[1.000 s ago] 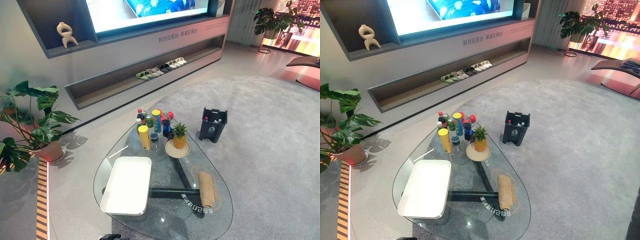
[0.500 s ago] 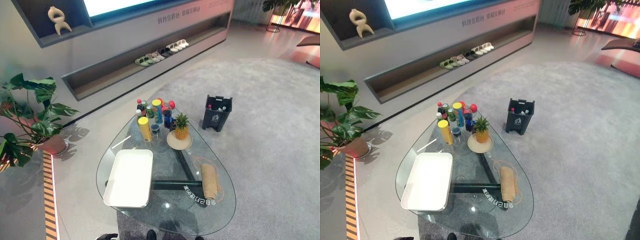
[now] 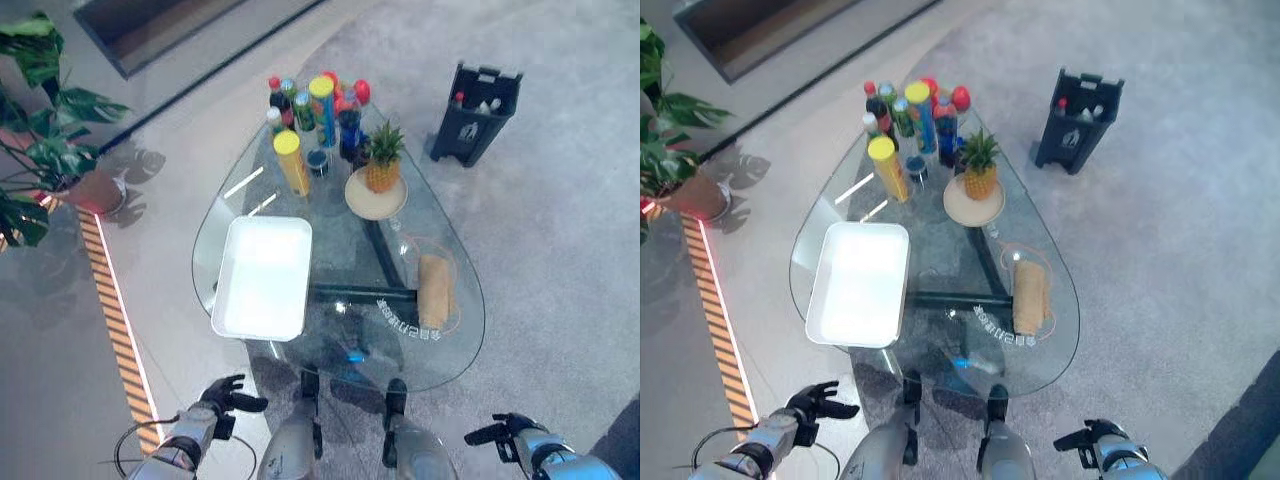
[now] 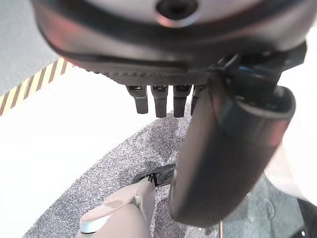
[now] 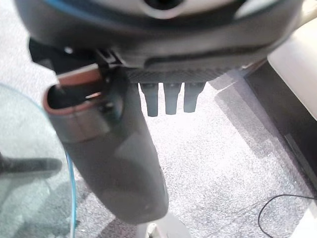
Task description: Wipe the table with a cloth and put it in the basket.
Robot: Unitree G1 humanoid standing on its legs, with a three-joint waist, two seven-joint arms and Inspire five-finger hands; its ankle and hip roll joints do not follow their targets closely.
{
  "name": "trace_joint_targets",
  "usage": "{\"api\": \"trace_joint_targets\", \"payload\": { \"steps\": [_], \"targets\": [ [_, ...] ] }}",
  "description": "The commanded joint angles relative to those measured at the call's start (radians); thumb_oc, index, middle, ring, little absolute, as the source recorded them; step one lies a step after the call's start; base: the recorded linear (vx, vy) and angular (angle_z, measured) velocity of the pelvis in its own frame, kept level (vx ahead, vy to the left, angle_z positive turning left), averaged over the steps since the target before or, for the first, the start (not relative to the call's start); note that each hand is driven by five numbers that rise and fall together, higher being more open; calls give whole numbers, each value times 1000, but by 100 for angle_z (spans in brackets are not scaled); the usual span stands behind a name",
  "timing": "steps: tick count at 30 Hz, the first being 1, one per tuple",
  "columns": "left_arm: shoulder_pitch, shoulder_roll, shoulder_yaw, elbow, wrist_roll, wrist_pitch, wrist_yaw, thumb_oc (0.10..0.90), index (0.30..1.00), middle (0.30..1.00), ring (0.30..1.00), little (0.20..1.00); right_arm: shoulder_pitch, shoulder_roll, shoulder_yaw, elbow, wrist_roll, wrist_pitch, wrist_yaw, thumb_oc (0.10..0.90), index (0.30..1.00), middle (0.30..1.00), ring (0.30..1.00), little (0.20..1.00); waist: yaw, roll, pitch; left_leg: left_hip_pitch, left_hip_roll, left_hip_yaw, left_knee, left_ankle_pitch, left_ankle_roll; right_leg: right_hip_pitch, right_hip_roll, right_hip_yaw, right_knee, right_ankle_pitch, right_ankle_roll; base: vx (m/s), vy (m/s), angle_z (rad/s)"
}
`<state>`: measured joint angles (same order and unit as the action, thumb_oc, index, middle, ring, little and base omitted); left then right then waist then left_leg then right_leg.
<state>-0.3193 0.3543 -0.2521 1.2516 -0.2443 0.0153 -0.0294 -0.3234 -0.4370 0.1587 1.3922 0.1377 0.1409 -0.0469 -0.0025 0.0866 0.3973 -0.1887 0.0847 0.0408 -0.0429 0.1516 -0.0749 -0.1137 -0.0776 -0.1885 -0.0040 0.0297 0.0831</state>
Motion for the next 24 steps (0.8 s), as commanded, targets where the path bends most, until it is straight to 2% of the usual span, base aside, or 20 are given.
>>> {"api": "trace_joint_targets", "payload": {
  "steps": [1,5,10,18,24],
  "targets": [
    [-18,80,33,37,-50,-12,20,800,900,900,900,900,14,-70,36,11,47,0,-33,800,900,900,900,900,1,-41,30,-83,-38,-14,166,-114,14,-170,-43,47,190,-37,-4,-60,-26,4],
    [-69,112,50,26,-109,-26,20,800,900,900,900,900,-35,-73,56,-21,67,-17,-51,800,900,900,900,900,2,-57,78,-207,-44,-10,275,-126,19,-288,-37,57,293,-54,-10,-67,-52,4],
    [-70,116,52,-27,-148,-53,44,800,900,900,900,900,-40,-67,58,-79,79,-51,-115,800,900,900,900,900,5,-66,109,-317,-51,-15,372,-147,28,-396,-21,70,394,-79,-17,-39,-40,9],
    [-54,100,100,-84,-298,-90,106,800,900,900,900,900,-53,-65,35,-135,61,-123,-281,800,900,900,900,900,9,-64,123,-485,-47,-28,507,-182,34,-560,-9,82,522,-114,-29,-30,-18,-4],
    [-40,90,127,-79,-353,-113,123,800,900,900,900,900,-39,-66,16,-151,30,-157,-400,800,900,900,900,900,7,-60,123,-553,-37,-38,576,-204,37,-628,-13,86,591,-136,-41,-3,0,-1]
  ]
}}
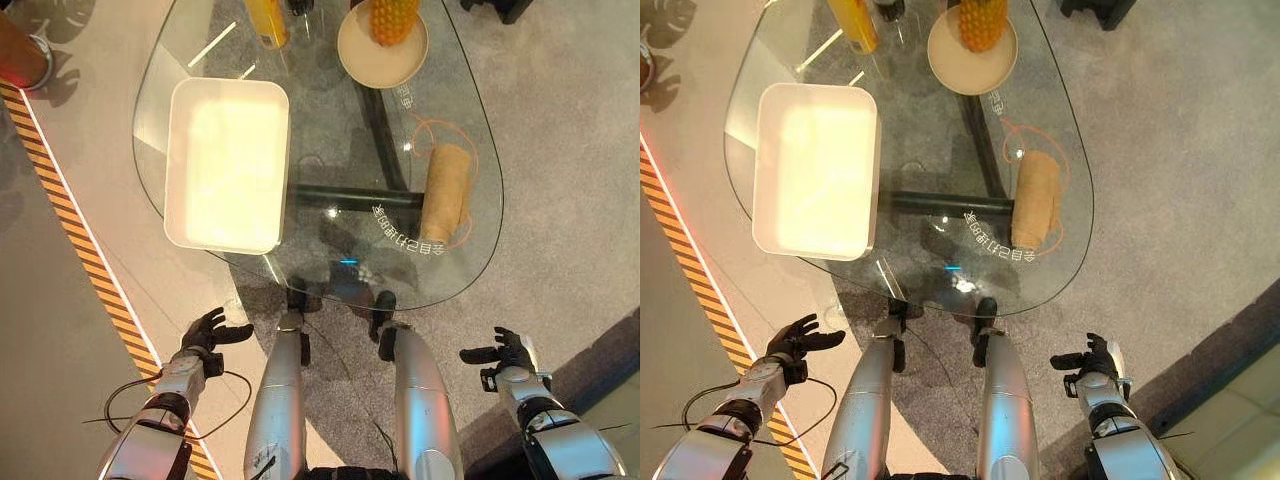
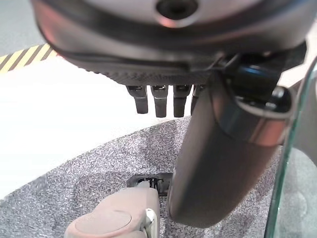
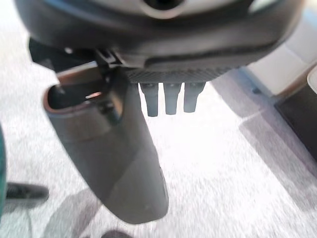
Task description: Wipe the table with a cloth and put it in the basket.
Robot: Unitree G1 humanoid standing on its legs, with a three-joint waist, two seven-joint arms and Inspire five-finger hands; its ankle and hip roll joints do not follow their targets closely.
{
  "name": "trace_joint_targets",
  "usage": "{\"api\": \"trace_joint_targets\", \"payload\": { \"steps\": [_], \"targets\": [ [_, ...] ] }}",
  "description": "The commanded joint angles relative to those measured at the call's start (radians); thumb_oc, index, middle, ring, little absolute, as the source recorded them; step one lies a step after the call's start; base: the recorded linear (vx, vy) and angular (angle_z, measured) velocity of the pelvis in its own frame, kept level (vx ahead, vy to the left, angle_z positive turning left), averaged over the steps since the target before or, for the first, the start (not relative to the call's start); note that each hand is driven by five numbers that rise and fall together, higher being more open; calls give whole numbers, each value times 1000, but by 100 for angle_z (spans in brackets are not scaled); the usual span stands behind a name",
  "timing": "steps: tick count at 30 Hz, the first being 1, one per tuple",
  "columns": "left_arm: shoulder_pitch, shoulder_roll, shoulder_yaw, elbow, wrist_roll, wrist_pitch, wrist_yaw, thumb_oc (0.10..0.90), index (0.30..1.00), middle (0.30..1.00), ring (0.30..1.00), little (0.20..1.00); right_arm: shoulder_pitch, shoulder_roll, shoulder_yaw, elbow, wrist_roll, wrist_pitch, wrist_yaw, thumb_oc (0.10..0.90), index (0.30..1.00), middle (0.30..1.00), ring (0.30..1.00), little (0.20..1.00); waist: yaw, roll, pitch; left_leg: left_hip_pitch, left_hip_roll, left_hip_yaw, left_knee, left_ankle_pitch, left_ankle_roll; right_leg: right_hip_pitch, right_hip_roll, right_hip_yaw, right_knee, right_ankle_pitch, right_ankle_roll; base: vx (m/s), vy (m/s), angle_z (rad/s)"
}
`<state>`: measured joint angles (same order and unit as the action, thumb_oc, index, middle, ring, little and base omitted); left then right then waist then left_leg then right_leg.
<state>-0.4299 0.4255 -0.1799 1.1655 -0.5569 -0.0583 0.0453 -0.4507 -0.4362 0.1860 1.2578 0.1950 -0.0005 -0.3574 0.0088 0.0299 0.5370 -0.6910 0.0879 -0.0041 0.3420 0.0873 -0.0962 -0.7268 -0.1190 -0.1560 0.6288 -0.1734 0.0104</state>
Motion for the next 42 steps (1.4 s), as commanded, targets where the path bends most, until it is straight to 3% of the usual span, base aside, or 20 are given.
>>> {"api": "trace_joint_targets", "payload": {
  "steps": [1,11,17,20,27,31,42],
  "targets": [
    [76,16,56,8,-40,-44,50,800,900,900,900,900,89,-67,-15,-18,-31,-19,-101,800,900,900,900,900,-4,-2,-17,-58,-40,4,201,-143,58,-23,28,54,-32,65,31,0,0,0],
    [92,3,56,23,-52,-63,26,800,900,900,900,900,89,-68,-27,-15,-52,-52,-188,800,900,900,900,900,-10,4,-17,-90,-40,2,253,-161,56,-46,22,59,-4,62,24,0,0,0],
    [92,-2,47,21,-61,-62,25,800,900,900,900,900,79,-72,-34,-25,-8,-123,-240,800,900,900,900,900,-13,4,-17,-92,-41,3,255,-160,53,-46,21,61,-15,71,24,0,0,0],
    [91,-10,32,10,-68,-56,34,800,900,900,900,900,49,-77,-43,-122,42,-193,-284,800,900,900,900,900,-14,3,-17,-92,-44,3,252,-159,53,-45,20,60,-23,77,24,0,0,0],
    [85,-19,16,2,-74,-52,49,800,900,900,900,900,-47,-88,-19,-309,90,-235,-327,800,900,900,900,900,-10,1,-17,-93,-48,1,252,-157,51,-46,17,56,-34,85,22,0,0,0],
    [63,-32,-6,-6,-74,-43,53,800,900,900,900,900,-162,-98,11,-373,118,-231,-325,800,900,900,900,900,1,10,-17,-92,-53,4,246,-155,51,-45,13,49,-41,85,18,0,0,0],
    [38,-51,-28,7,-90,-46,54,800,900,900,900,900,-274,-91,87,-505,130,-181,-375,800,900,900,900,900,8,20,-17,-84,-66,10,209,-143,49,-46,20,46,-62,80,11,-6,9,1]
  ]
}}
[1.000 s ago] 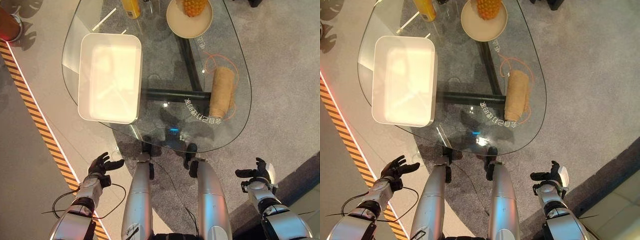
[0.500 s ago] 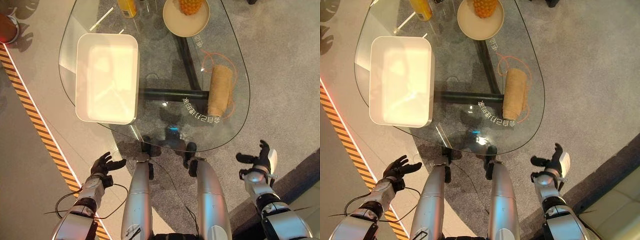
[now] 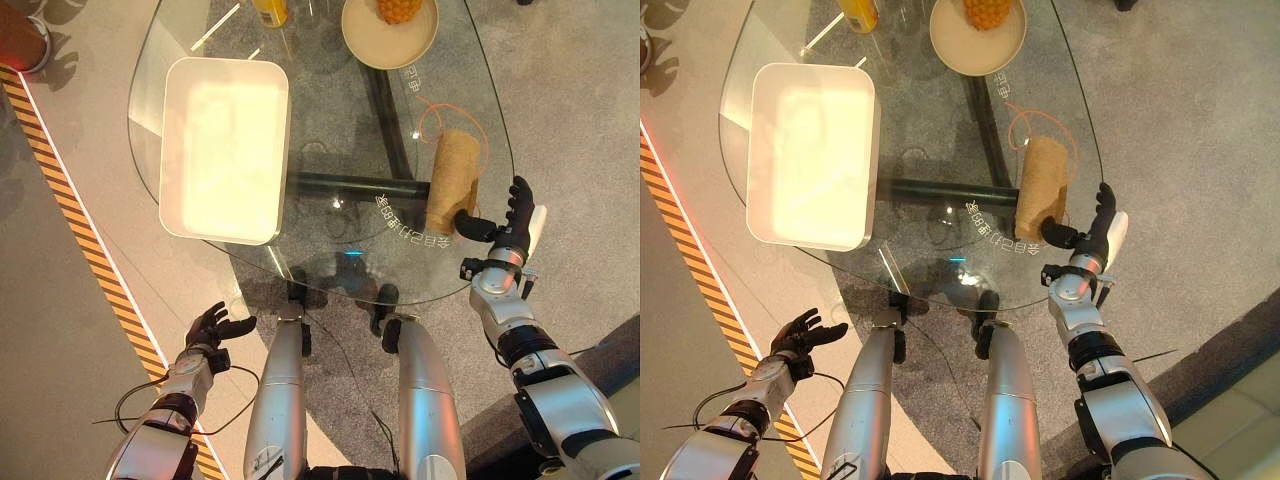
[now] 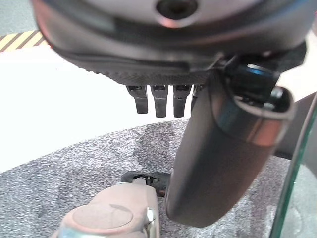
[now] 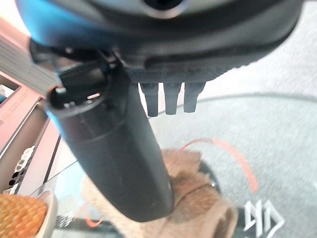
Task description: Wipe the table with a cloth and put it in the basket.
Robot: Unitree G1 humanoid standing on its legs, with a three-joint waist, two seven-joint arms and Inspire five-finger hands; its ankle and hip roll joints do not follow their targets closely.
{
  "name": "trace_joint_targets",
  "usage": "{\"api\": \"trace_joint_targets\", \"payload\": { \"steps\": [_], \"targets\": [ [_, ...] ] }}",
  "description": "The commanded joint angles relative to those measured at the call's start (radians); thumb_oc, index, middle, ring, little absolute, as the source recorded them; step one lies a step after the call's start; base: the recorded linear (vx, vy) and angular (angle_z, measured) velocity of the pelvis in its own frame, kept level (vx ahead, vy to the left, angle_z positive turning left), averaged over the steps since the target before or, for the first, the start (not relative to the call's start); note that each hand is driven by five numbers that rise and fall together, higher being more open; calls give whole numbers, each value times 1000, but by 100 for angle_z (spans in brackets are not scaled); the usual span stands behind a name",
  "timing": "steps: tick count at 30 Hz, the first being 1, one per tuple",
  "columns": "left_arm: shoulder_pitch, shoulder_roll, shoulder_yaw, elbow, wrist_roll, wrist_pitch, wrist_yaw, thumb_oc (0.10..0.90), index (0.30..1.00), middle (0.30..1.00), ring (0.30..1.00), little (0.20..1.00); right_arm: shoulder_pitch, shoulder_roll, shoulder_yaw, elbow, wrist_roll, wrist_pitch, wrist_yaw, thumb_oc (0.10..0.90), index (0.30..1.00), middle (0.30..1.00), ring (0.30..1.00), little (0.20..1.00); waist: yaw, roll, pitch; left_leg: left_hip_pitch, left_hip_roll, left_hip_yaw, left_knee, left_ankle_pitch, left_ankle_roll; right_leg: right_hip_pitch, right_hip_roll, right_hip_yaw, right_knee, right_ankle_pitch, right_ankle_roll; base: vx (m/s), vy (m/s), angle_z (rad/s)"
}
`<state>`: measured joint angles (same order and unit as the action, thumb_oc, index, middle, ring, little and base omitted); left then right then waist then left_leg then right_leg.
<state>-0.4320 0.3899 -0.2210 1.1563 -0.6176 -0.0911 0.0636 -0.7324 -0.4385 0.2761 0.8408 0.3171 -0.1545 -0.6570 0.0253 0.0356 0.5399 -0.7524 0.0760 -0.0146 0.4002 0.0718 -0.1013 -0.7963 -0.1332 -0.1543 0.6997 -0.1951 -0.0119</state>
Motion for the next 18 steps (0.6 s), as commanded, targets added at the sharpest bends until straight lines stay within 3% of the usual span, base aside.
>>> {"api": "trace_joint_targets", "payload": {
  "steps": [1,18],
  "targets": [
    [40,-19,12,16,-28,-15,36,800,900,900,900,900,4,-86,3,-102,9,-23,-83,800,900,900,900,900,-9,16,-20,-20,-56,22,146,-126,53,24,34,45,-134,101,32,0,0,0],
    [51,-57,9,7,-33,-29,40,800,900,900,900,900,-14,-32,62,-211,10,70,-90,800,900,900,900,900,-10,33,-20,27,-63,49,92,-108,49,56,29,38,-160,95,27,-4,12,0]
  ]
}}
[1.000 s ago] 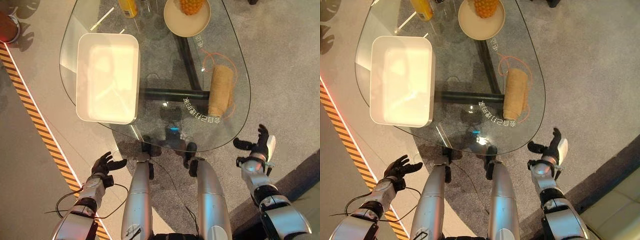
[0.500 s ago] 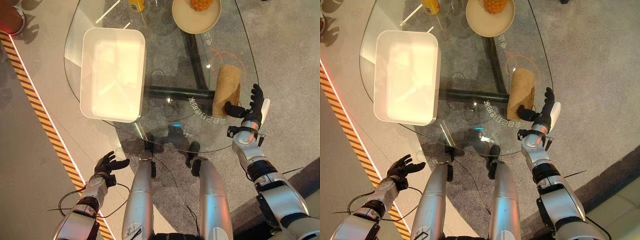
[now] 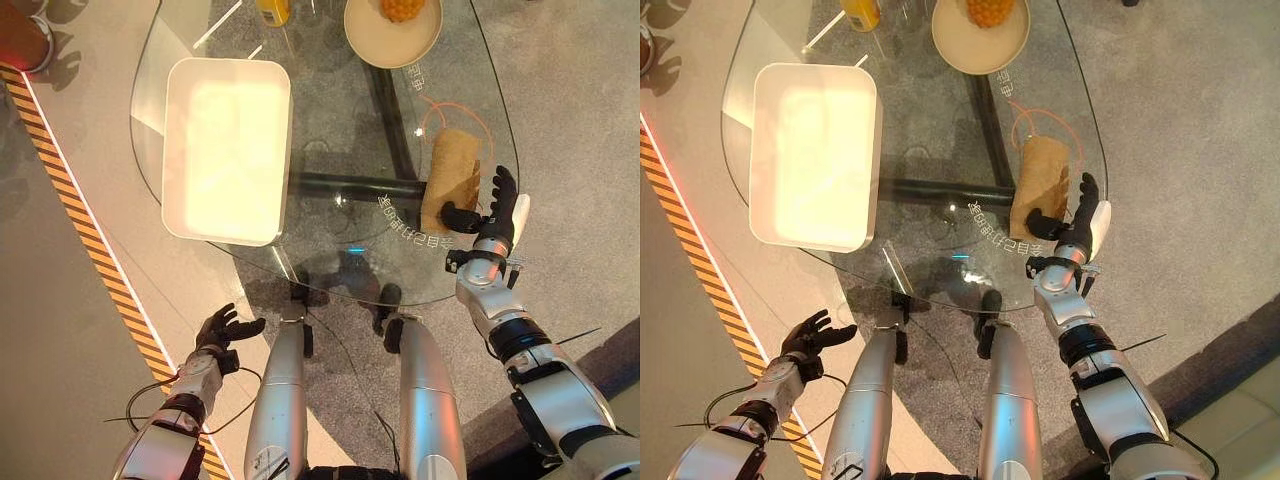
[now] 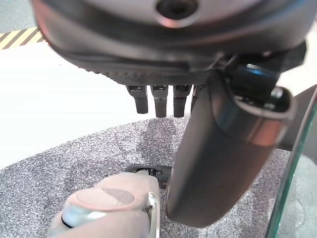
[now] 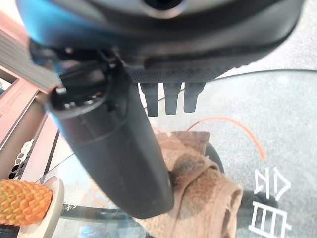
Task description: Wipe the table with a cloth and put it in the basket.
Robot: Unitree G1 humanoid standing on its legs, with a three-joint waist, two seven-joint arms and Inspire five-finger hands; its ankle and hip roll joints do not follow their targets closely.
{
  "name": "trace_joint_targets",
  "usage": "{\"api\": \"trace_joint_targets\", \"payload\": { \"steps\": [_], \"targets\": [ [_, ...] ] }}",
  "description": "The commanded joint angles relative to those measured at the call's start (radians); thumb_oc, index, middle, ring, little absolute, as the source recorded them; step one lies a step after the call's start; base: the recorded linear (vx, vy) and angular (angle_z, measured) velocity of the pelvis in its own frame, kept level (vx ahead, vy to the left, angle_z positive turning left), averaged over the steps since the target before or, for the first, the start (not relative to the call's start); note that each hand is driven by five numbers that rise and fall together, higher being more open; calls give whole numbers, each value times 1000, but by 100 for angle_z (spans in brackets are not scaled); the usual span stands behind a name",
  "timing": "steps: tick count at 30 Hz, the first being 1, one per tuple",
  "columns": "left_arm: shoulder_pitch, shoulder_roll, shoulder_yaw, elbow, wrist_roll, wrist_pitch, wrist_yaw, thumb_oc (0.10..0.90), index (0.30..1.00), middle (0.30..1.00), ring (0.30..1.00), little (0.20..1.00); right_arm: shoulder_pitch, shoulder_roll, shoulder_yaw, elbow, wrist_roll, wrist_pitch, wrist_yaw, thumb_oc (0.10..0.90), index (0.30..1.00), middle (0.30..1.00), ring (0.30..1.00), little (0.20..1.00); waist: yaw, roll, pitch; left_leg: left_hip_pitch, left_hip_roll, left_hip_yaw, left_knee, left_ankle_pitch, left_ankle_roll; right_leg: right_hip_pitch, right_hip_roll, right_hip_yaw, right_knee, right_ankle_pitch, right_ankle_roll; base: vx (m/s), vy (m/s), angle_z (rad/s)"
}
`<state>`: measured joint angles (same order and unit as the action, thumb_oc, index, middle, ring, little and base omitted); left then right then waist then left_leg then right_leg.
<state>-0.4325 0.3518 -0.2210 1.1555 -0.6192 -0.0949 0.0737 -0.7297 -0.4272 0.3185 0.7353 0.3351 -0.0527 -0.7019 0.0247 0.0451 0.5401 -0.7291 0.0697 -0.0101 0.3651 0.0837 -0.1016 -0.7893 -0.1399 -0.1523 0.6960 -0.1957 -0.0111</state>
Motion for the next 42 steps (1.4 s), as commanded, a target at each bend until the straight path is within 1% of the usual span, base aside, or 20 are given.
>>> {"api": "trace_joint_targets", "payload": {
  "steps": [1,4,8,12,16,21,25,27,34,42],
  "targets": [
    [52,-21,8,8,-32,-26,30,800,900,900,900,900,-17,-42,22,-107,-7,-31,-46,800,900,900,900,900,-10,25,-20,5,-57,46,126,-120,49,49,35,36,-157,95,26,-7,37,0],
    [58,-30,8,4,-33,-31,34,800,900,900,900,900,-14,-34,27,-133,-2,-30,-48,800,900,900,900,900,-11,27,-20,12,-57,51,116,-116,48,54,35,36,-163,96,25,-3,11,0],
    [72,-36,12,0,-35,-38,35,800,900,900,900,900,19,-19,17,-210,6,-49,-88,800,900,900,900,900,-17,23,-20,21,-56,58,108,-114,47,61,38,37,-168,96,24,0,0,0],
    [80,-40,18,-7,-42,-41,39,800,900,900,900,900,64,-12,-9,-281,-23,-61,-150,800,900,900,900,900,-28,17,-20,22,-53,63,103,-112,49,59,44,41,-168,95,25,0,0,0],
    [96,-39,26,-14,-44,-47,38,800,900,900,900,900,102,-24,-38,-327,-55,-75,-189,800,900,900,900,900,-36,14,-20,23,-49,65,99,-113,51,59,46,44,-170,97,27,0,0,0],
    [112,-37,38,-18,-45,-51,39,800,900,900,900,900,143,-40,-82,-370,-96,-99,-206,800,900,900,900,900,-45,6,-20,27,-47,66,98,-116,54,60,51,47,-169,99,30,6,0,-5],
    [111,-32,42,-24,-43,-44,45,800,900,900,900,900,164,-46,-104,-382,-91,-113,-185,800,900,900,900,900,-50,0,-20,25,-45,66,99,-117,57,59,54,48,-170,101,33,0,0,0],
    [109,-30,44,-31,-41,-38,48,800,900,900,900,900,170,-45,-105,-385,-89,-106,-164,800,900,900,900,900,-51,-2,-20,23,-44,66,101,-118,57,58,53,48,-171,102,34,0,0,0],
    [115,-30,43,-43,-37,-34,48,800,900,900,900,900,184,-30,-77,-395,-72,-97,-107,800,900,900,900,900,-51,1,-20,22,-47,67,102,-119,59,57,50,47,-174,103,33,0,0,0],
    [117,-40,45,-45,-35,-34,53,800,900,900,900,900,194,2,-23,-471,-109,-52,-57,800,900,900,900,900,-55,2,-20,25,-51,71,94,-113,56,57,50,49,-177,101,30,0,0,0]
  ]
}}
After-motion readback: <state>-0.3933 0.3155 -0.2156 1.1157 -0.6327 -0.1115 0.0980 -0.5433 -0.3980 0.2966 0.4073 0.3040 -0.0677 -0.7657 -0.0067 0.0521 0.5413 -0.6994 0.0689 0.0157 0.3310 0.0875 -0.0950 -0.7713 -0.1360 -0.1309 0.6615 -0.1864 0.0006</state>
